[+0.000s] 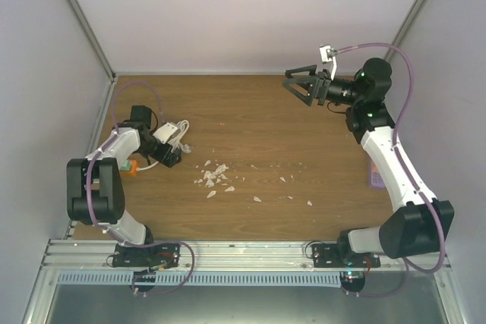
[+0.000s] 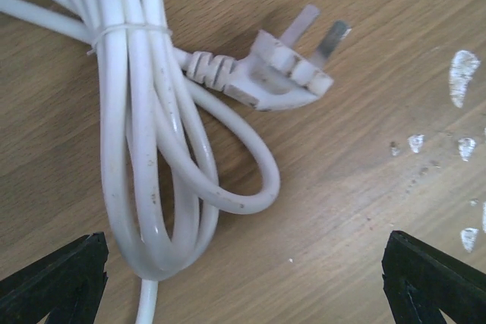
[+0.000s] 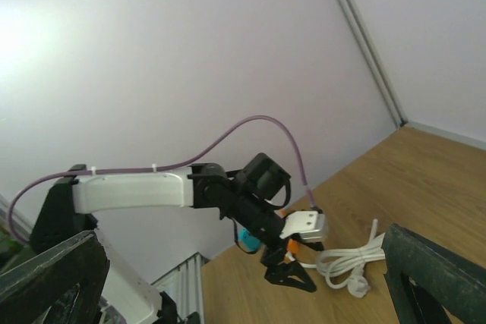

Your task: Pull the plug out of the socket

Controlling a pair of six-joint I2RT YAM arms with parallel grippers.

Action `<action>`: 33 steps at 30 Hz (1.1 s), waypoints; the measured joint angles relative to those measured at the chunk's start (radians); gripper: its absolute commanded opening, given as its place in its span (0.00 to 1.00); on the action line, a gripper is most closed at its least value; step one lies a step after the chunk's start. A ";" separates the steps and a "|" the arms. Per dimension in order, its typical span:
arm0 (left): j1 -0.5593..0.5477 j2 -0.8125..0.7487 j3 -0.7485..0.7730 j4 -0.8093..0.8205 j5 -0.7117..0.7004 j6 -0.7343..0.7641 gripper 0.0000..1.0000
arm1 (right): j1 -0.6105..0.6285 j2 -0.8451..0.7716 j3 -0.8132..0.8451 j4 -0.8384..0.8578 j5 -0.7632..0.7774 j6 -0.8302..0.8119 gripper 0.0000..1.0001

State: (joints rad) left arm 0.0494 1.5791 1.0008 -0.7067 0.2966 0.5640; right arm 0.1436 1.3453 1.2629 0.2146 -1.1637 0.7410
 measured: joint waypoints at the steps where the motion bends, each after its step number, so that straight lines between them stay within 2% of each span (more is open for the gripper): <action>1: 0.003 0.011 0.000 0.008 -0.010 -0.006 0.98 | 0.003 0.005 0.000 0.017 -0.006 0.019 1.00; 5: 0.007 0.045 0.000 0.024 -0.023 -0.019 0.92 | 0.017 0.024 0.000 0.042 -0.017 0.052 1.00; 9: 0.008 0.074 0.003 0.033 -0.027 -0.014 0.78 | 0.023 0.026 0.001 -0.010 -0.016 -0.017 1.00; 18: 0.008 0.107 0.047 0.052 -0.029 0.016 0.39 | 0.010 0.024 -0.048 -0.193 -0.016 -0.243 1.00; 21: 0.008 0.123 0.047 0.061 -0.041 0.021 0.23 | -0.023 0.024 -0.069 -0.274 -0.005 -0.322 1.00; 25: -0.003 0.133 0.048 0.079 -0.056 0.032 0.08 | -0.088 0.024 -0.068 -0.356 0.013 -0.421 1.00; 28: -0.030 0.131 0.047 0.092 -0.061 0.041 0.03 | -0.154 0.024 -0.068 -0.411 0.019 -0.485 1.00; 33: -0.097 0.096 0.016 0.097 -0.067 0.047 0.02 | -0.240 0.009 -0.068 -0.486 0.042 -0.581 1.00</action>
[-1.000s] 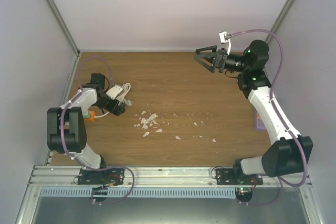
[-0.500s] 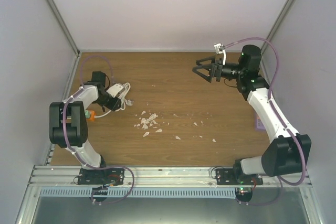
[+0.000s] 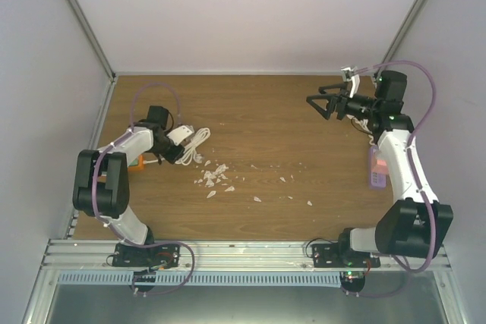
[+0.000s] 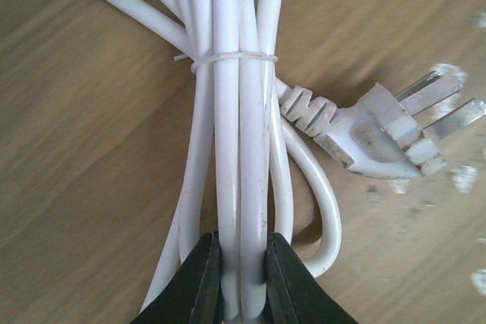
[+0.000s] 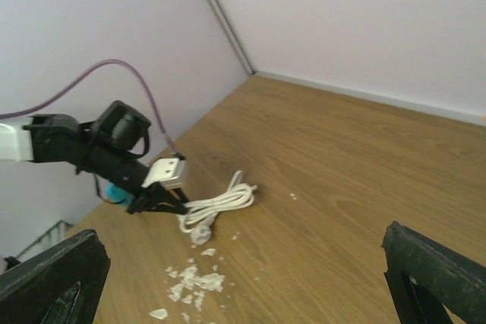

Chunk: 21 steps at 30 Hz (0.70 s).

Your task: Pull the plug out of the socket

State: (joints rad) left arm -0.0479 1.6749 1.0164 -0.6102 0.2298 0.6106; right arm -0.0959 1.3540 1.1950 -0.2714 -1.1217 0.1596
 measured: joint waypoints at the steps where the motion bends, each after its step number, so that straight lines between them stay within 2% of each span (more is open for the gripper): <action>1: -0.020 -0.015 -0.011 -0.003 0.000 0.002 0.02 | -0.010 -0.006 0.000 -0.010 0.007 -0.019 1.00; 10: -0.229 -0.060 -0.036 -0.016 0.002 -0.008 0.02 | -0.044 -0.070 -0.041 -0.060 0.078 -0.176 1.00; 21: -0.500 -0.040 -0.037 -0.010 0.064 -0.070 0.03 | -0.065 -0.119 -0.176 -0.057 0.131 -0.233 1.00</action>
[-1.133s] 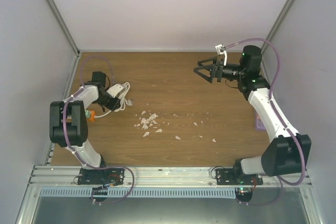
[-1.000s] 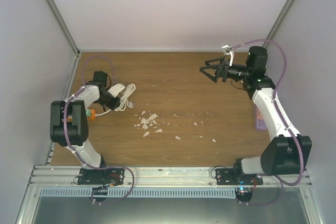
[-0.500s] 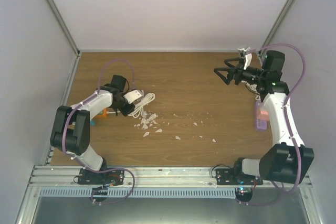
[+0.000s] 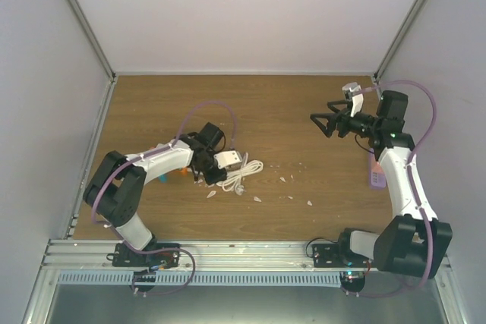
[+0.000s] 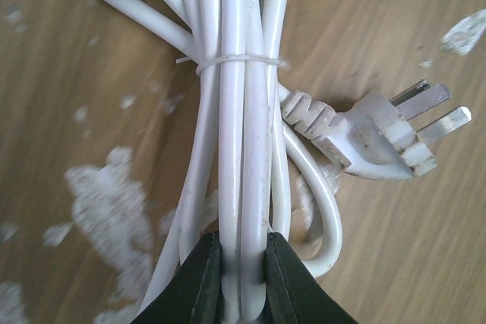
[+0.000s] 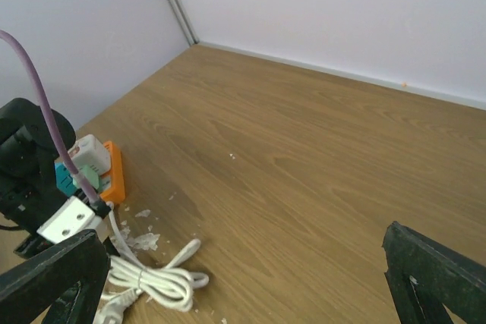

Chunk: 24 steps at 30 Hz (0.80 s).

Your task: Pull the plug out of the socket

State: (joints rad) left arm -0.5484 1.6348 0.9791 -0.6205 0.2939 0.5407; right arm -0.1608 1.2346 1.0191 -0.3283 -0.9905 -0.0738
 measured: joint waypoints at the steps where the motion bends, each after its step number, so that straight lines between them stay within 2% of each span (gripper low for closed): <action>1: -0.021 0.010 0.004 0.000 0.005 -0.003 0.03 | -0.001 -0.013 -0.012 0.003 0.006 -0.001 1.00; 9: -0.145 0.115 0.102 0.007 0.038 -0.022 0.03 | -0.004 -0.061 -0.026 0.030 0.043 -0.010 1.00; 24: -0.265 0.351 0.390 0.005 0.083 -0.017 0.03 | -0.008 -0.103 -0.026 0.032 0.098 -0.028 1.00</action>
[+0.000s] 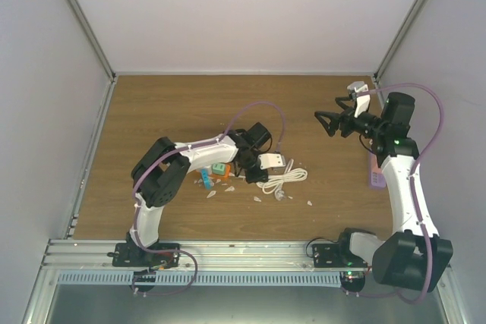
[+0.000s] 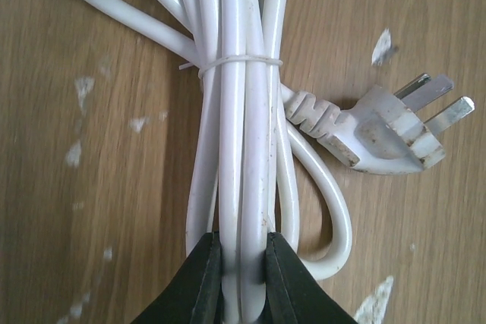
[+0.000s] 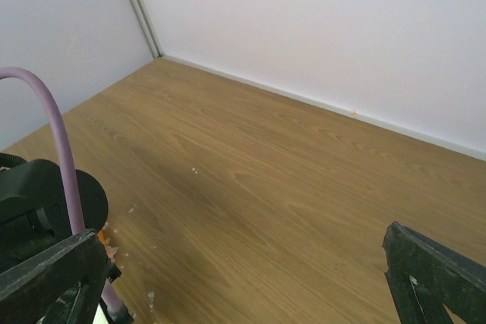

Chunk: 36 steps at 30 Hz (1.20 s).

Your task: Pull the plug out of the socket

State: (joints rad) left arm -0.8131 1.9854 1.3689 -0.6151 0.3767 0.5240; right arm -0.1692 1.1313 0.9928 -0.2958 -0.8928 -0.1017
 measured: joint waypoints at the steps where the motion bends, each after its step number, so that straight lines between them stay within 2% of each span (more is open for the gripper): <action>1: -0.008 0.013 0.017 -0.001 0.000 0.003 0.03 | 0.000 0.000 0.000 0.000 0.006 0.000 1.00; 5: -0.038 0.047 0.064 0.003 -0.009 0.022 0.03 | -0.001 -0.007 0.000 0.006 0.031 0.002 1.00; 8: -0.061 0.068 0.098 -0.001 -0.021 0.043 0.08 | -0.001 -0.027 0.000 0.023 0.042 0.011 1.00; 9: -0.066 0.075 0.109 -0.003 -0.021 0.050 0.13 | -0.001 -0.036 0.000 0.028 0.048 0.018 1.00; 10: -0.070 0.080 0.117 -0.003 -0.021 0.055 0.22 | -0.002 -0.042 0.000 0.031 0.052 0.025 1.00; 13: -0.074 0.082 0.122 -0.003 -0.020 0.076 0.57 | -0.002 -0.046 0.006 0.032 0.051 0.031 1.00; 14: -0.074 0.082 0.122 -0.003 -0.016 0.083 0.65 | -0.002 -0.043 0.009 0.032 0.045 0.031 1.00; 16: -0.073 0.082 0.122 -0.011 -0.008 0.098 0.75 | -0.002 -0.031 0.019 0.032 0.026 0.029 1.00; 20: -0.054 0.054 0.121 -0.054 0.015 0.107 0.86 | -0.002 0.001 0.037 0.036 -0.007 0.027 1.00; 23: -0.014 -0.019 0.110 -0.079 0.034 0.114 0.99 | -0.002 0.010 0.037 0.037 -0.021 0.019 1.00; 27: 0.105 -0.203 0.034 -0.097 0.077 0.116 0.99 | -0.002 0.019 0.037 0.048 -0.046 -0.015 1.00; 32: 0.360 -0.435 -0.093 -0.133 0.110 0.145 0.99 | 0.024 0.050 0.033 0.054 -0.067 -0.065 1.00; 36: 0.554 -0.545 -0.208 -0.184 0.122 0.225 0.97 | 0.096 0.061 0.014 0.049 -0.077 -0.126 1.00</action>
State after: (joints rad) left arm -0.2596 1.4403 1.1606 -0.7994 0.4984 0.7490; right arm -0.0731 1.1923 1.0065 -0.2470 -0.9699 -0.2276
